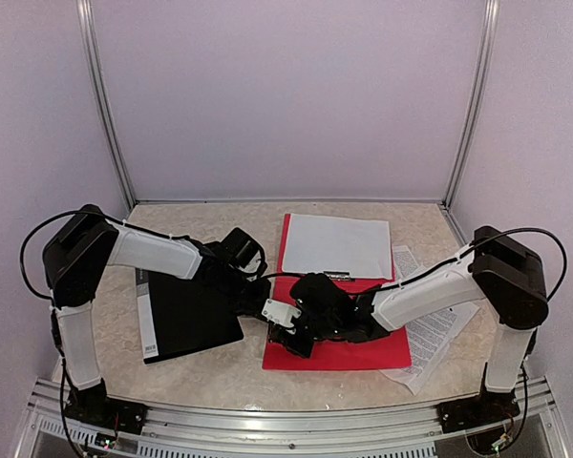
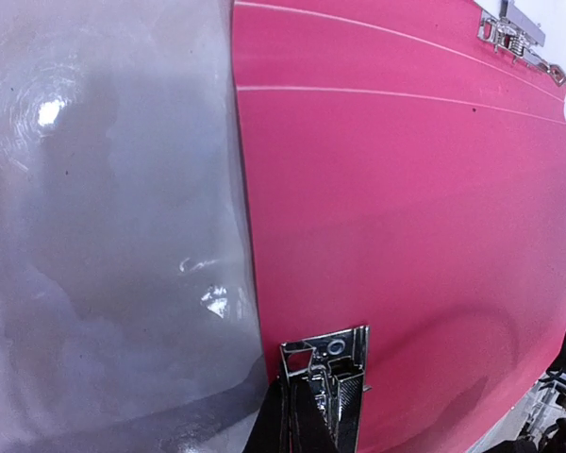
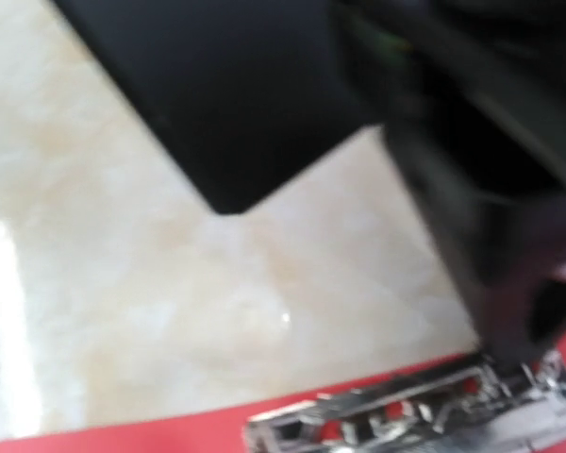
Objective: Put the files into the folder
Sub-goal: Open the spring clip on the folder at the center of the board.
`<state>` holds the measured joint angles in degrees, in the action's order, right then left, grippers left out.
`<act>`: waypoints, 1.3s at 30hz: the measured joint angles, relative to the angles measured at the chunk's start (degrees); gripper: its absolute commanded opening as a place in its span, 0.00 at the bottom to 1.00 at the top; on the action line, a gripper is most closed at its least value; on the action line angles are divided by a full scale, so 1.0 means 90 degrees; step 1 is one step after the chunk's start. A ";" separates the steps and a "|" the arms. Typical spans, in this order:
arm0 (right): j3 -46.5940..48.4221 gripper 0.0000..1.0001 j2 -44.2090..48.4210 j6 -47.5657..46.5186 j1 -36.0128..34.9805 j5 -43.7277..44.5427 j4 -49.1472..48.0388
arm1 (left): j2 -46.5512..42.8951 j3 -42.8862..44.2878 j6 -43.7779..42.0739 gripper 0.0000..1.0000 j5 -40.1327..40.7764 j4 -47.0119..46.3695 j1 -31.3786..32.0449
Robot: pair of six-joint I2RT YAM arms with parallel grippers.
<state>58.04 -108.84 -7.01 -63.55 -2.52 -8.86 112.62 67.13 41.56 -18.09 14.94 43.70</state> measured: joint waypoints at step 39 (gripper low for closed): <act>0.1039 0.17 -0.0563 -0.2232 -0.0342 0.0763 0.1343 | 0.0090 0.0100 -0.0005 0.00 -0.0398 0.0134 -0.0134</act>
<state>67.40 -113.91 -27.09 -66.63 4.34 3.22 113.43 68.03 41.52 -21.67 16.14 42.50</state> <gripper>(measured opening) 0.179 0.003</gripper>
